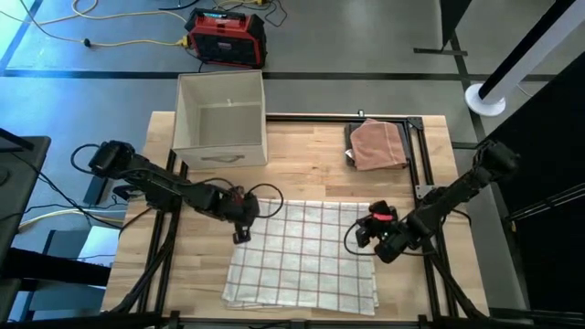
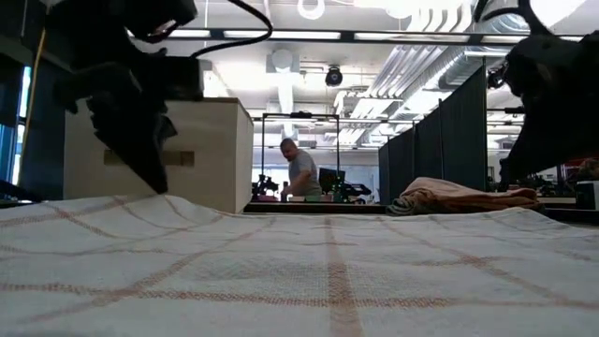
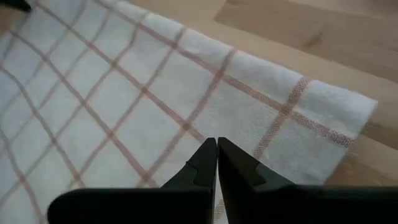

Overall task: Fold towel
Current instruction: Fold the white square towel

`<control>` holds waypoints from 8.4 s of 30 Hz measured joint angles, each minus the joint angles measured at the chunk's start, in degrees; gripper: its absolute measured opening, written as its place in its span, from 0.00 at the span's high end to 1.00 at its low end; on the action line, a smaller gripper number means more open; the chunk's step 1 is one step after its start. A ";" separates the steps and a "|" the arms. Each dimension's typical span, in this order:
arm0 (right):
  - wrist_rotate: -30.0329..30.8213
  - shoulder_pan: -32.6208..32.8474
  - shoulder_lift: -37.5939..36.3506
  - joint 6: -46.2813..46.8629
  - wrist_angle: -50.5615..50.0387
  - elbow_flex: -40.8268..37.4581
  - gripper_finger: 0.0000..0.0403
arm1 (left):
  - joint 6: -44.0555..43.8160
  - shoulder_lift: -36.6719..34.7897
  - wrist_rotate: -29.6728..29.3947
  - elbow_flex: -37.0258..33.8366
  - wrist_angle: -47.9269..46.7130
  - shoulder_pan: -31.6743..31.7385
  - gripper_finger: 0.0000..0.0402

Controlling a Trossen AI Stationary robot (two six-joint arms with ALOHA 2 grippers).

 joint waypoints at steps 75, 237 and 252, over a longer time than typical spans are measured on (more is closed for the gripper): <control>-39.02 -42.20 -0.34 -84.74 -11.58 10.60 0.62 | 17.67 -0.18 8.87 0.54 -21.48 20.67 0.58; -36.64 -22.58 2.62 -5.46 -17.38 2.65 0.89 | -10.44 -0.64 2.72 -0.13 -12.48 -9.01 0.62; -28.30 -21.44 -0.06 -7.73 -35.64 31.46 0.98 | -7.47 9.98 -2.61 -2.97 13.89 -7.27 0.62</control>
